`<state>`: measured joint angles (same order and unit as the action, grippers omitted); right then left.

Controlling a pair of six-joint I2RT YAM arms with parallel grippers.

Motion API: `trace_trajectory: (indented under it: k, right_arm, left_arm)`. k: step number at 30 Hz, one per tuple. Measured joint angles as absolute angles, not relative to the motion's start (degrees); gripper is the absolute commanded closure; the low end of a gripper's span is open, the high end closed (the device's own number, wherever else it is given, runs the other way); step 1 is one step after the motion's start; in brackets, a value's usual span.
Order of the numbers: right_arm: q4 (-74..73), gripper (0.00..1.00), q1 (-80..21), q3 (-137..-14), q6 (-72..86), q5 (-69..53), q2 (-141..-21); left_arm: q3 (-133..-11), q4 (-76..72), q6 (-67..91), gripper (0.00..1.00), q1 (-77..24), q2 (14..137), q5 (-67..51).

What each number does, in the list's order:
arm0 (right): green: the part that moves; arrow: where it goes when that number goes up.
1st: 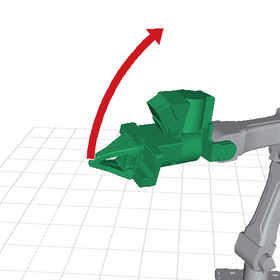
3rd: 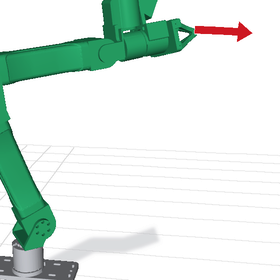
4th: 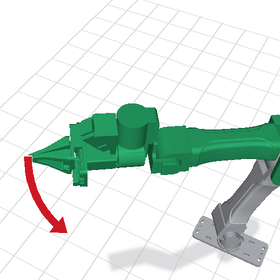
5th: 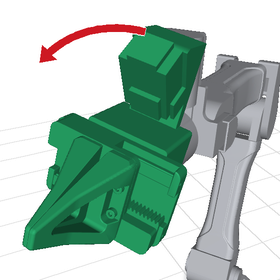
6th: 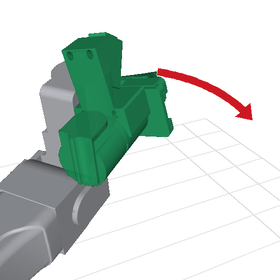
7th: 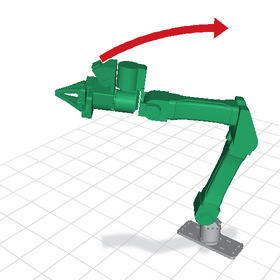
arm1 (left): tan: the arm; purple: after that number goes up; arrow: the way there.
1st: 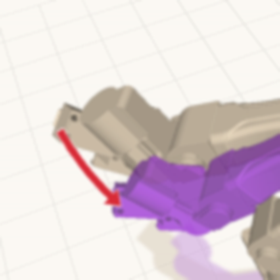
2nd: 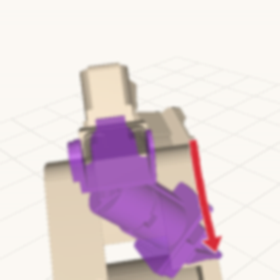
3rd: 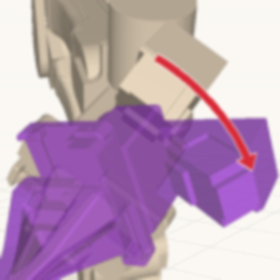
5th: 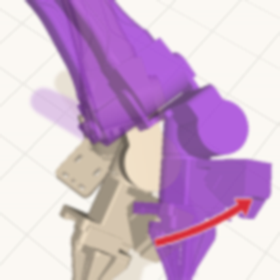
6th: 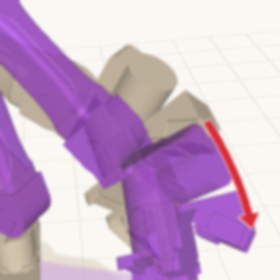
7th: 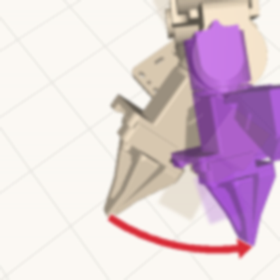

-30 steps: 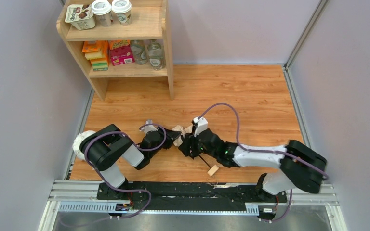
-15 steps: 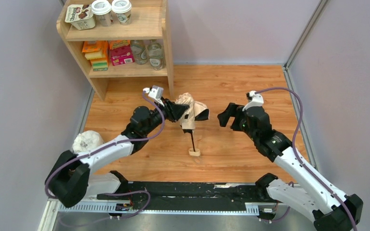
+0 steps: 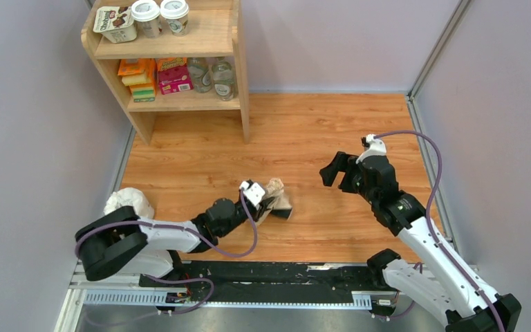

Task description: Put away the umbrella

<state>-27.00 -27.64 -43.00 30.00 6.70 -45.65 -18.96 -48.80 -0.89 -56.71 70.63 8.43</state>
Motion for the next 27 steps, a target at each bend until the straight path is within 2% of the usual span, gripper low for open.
trace_trajectory:
  k: [5,8,12,16,20,24,25,26,27]
  right_arm:
    - [-27.2,0.07,-26.8,-39.7,30.4,4.3,-45.4]
    - [-27.2,0.07,-26.5,-39.4,30.6,2.6,-45.9]
    - [-28.1,0.07,-26.5,-39.5,30.4,0.3,-46.2]
    - [-29.2,0.07,-26.5,-39.6,30.4,-2.2,-47.1]
    - [-29.8,0.07,-26.5,-39.4,30.7,-4.5,-48.3]
    - [-30.0,0.07,-26.5,-39.4,31.0,-5.6,-48.3]
    - [-30.1,0.07,-26.5,-39.4,31.0,-5.7,-48.3]
    - [-30.2,0.07,-26.5,-39.4,31.0,-5.8,-48.3]
    - [-30.3,0.07,-26.5,-39.4,31.1,-6.0,-48.3]
  left_arm:
    - [-11.2,-67.0,1.0,1.0,-60.6,84.8,16.3]
    - [-10.8,-65.9,5.6,1.0,-60.4,85.9,19.0]
    - [-23.2,-38.2,14.7,1.0,-59.0,76.9,18.9]
    - [-34.5,-23.9,25.3,1.0,-52.1,74.6,7.8]
    - [-39.6,-13.5,33.7,1.0,-44.6,76.4,-0.2]
    - [-49.5,3.5,38.8,1.0,-42.3,84.2,-2.8]
    - [-51.9,6.4,39.4,0.97,-42.3,86.1,-2.7]
    - [-54.7,10.1,40.1,0.83,-42.2,88.3,-2.4]
    - [-57.4,13.2,40.5,0.75,-42.2,90.4,-1.9]
